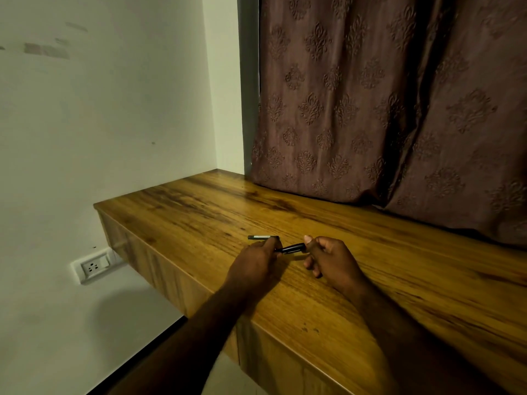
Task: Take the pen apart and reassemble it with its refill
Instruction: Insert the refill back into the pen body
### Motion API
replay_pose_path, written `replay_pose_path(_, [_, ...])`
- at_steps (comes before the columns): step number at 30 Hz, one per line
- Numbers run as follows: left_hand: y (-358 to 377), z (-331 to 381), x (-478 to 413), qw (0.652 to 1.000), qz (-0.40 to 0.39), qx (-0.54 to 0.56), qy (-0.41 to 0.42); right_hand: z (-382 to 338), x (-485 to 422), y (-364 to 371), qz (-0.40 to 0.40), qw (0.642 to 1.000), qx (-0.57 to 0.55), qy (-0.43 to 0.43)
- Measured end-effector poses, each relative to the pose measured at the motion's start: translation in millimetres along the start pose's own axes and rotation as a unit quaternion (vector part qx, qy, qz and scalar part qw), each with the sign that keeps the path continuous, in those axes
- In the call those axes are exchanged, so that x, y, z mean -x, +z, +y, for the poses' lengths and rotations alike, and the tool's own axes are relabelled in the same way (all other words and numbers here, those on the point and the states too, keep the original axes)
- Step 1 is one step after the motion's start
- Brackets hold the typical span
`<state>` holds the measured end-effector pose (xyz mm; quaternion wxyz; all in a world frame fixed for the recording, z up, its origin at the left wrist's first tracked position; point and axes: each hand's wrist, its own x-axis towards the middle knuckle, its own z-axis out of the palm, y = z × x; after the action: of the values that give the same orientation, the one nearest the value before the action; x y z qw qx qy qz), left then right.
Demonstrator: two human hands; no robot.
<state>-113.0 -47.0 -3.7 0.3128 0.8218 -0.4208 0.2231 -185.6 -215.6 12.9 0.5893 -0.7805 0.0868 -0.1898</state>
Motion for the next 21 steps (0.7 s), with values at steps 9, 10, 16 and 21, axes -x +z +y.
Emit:
replay_pose_path(9, [-5.6,5.7,2.6,1.0,-0.004,0.003,-0.014,-1.3,1.4,-3.9,0.005,1.0,-0.005,-0.022])
replay_pose_path(10, [-6.6,6.2,2.6,1.0,-0.007,0.001,-0.017,-0.6,0.7,-3.3,0.002,1.0,0.002,-0.021])
replay_pose_path(16, [-3.9,5.8,1.5,1.0,-0.002,-0.006,-0.016,-1.3,1.6,5.0,-0.013,1.0,-0.005,-0.001])
replay_pose_path(21, [-1.2,3.2,2.8,0.999,0.03,0.002,-0.015,-5.3,3.0,3.3,0.019,0.999,-0.048,-0.009])
